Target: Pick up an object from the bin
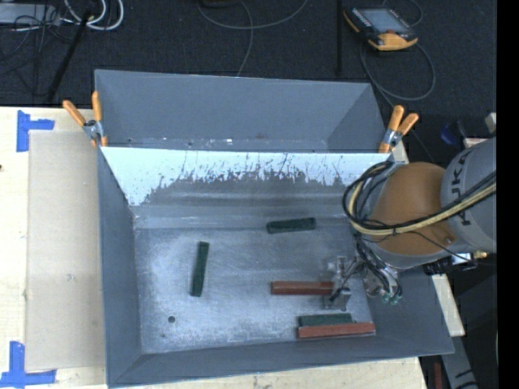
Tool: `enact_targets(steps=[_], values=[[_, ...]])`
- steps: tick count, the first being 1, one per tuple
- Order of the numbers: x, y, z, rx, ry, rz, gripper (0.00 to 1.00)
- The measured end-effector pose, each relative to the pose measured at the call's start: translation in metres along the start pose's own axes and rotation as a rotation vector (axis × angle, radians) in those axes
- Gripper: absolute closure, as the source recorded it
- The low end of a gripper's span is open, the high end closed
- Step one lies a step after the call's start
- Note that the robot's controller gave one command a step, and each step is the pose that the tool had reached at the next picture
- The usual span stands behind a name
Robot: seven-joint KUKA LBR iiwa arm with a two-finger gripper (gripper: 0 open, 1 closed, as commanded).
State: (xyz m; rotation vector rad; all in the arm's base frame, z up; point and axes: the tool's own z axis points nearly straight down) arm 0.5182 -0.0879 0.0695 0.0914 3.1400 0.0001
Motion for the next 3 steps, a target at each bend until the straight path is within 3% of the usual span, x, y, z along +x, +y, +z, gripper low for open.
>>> enact_targets(steps=[1,2,3], values=[[0.027,0.005,-0.126,0.001,-0.006,-0.014,1.0],[0.041,0.037,-0.201,0.0,-0.004,-0.323,1.0],[0.042,0.067,-0.184,-0.002,0.002,-0.334,1.0]])
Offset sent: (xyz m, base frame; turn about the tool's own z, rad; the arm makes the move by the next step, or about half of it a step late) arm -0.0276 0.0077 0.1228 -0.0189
